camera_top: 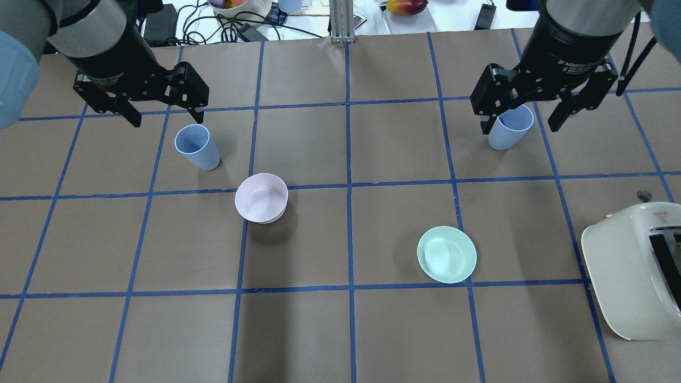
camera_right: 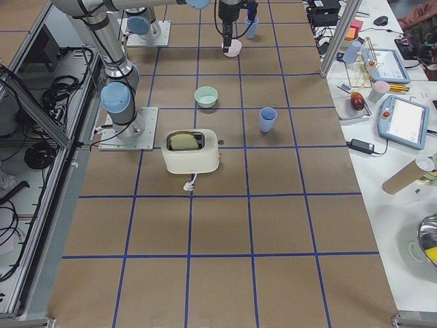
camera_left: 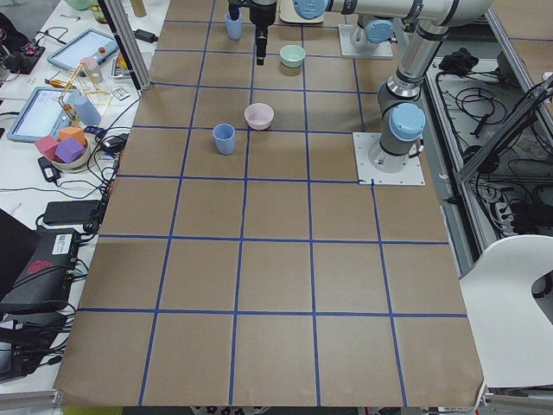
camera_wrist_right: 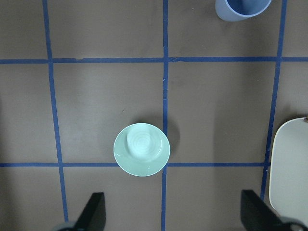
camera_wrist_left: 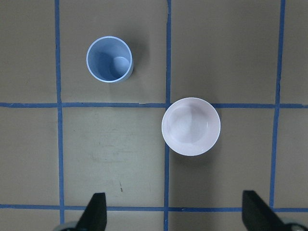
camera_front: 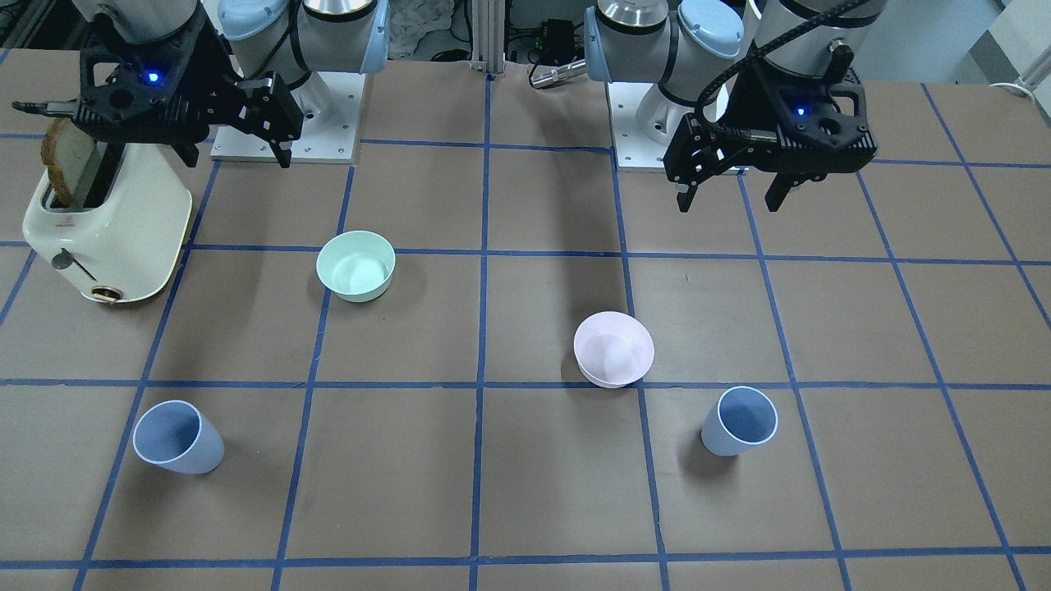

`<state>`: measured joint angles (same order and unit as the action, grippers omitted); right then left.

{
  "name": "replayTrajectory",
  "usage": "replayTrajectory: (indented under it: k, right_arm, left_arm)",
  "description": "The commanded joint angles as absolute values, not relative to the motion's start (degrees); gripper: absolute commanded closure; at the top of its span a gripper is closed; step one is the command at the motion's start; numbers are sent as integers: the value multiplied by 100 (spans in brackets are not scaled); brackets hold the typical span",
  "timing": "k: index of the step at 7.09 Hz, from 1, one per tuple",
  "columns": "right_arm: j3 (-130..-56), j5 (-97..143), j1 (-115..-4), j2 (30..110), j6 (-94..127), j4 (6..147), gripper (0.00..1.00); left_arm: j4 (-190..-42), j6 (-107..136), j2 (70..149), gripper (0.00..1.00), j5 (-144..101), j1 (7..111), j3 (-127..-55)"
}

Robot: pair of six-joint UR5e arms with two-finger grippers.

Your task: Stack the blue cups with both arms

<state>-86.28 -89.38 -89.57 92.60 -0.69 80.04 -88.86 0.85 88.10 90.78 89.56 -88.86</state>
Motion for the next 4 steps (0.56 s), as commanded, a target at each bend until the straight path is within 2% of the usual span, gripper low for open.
replayTrajectory:
  k: [1,4]
  right_arm:
    - [-8622,-8956,-8956,9264,-70,7989,0]
    - [-8622,-8965,-8956,9246,-70,8041,0]
  left_arm:
    - [-8886,88,8815,0,9079,8956,-8886]
    - [-8886,88,8798,0,9079,8956,-8886]
